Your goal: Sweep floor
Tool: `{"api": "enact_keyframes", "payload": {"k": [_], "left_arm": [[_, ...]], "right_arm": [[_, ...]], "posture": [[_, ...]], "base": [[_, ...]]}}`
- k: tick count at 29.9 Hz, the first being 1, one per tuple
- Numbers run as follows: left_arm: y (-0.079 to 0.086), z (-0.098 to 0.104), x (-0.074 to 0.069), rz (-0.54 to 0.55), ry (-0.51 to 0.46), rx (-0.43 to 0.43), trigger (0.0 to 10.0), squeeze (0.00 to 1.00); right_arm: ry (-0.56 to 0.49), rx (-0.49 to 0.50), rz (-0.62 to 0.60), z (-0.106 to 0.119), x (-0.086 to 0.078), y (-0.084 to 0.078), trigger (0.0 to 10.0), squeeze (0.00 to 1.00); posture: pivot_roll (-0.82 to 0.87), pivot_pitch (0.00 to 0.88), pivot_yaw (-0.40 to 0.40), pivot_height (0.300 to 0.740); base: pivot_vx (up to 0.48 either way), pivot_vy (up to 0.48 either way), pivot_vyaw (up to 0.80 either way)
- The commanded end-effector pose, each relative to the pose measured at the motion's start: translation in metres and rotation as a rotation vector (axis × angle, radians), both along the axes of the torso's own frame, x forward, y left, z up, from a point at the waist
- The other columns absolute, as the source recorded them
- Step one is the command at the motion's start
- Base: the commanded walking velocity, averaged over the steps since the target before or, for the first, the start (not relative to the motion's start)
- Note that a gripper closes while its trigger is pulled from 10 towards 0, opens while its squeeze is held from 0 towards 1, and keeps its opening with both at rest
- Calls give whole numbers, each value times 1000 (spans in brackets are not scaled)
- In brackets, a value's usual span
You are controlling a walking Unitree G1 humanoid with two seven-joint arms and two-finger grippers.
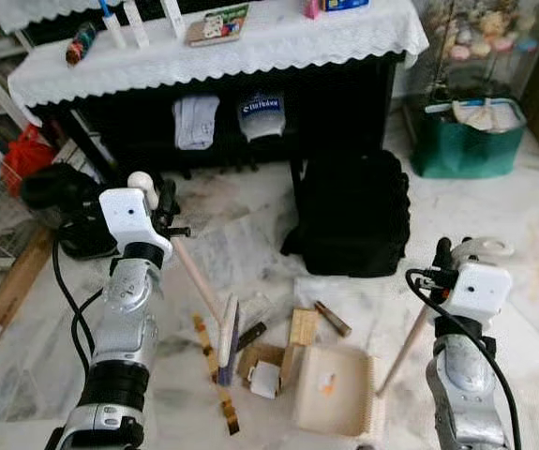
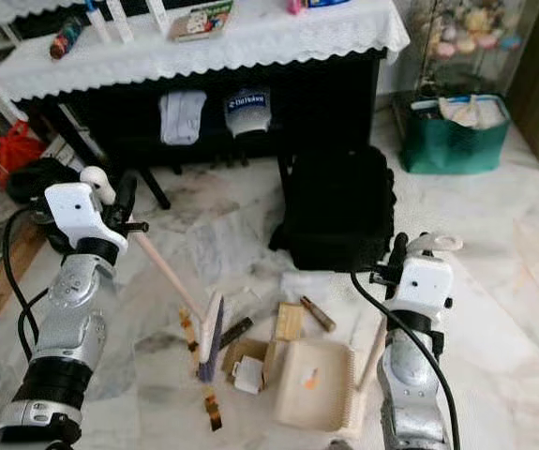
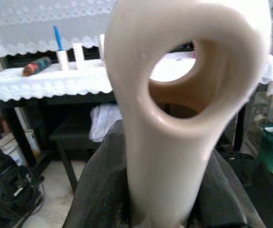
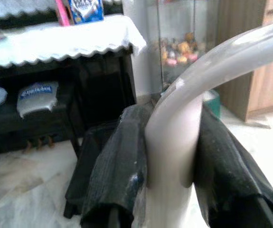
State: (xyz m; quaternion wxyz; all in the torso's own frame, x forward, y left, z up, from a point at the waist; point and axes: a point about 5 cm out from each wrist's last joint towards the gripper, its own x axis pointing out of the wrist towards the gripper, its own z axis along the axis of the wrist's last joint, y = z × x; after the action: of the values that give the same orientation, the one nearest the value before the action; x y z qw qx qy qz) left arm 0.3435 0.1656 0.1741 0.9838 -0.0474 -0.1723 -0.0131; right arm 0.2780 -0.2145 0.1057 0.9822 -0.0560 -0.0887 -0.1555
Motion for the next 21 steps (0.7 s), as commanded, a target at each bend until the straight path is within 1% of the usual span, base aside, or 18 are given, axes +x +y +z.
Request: {"api": "enact_keyframes", "payload": {"k": [1, 5, 14, 21], "left_arm": [[15, 9, -2, 44, -42, 5, 10000, 0], [17, 8, -3, 47, -41, 8, 10000, 0], [22, 5, -5, 55, -33, 36, 10000, 0], [22, -8, -6, 46, 9, 46, 10000, 0]], "right_arm": [[-29, -7, 31, 4, 1, 8, 10000, 0], [-22, -7, 33, 1, 1, 9, 10000, 0], [22, -1, 42, -16, -1, 9, 10000, 0], [40, 1, 70, -25, 6, 17, 10000, 0]], "posture": [[-130, 71, 198, 740], [-130, 75, 197, 740], [-118, 105, 198, 740], [-97, 134, 193, 740]], "base": [[0, 0, 0], [0, 0, 0], [0, 0, 0], [0, 0, 0]]}}
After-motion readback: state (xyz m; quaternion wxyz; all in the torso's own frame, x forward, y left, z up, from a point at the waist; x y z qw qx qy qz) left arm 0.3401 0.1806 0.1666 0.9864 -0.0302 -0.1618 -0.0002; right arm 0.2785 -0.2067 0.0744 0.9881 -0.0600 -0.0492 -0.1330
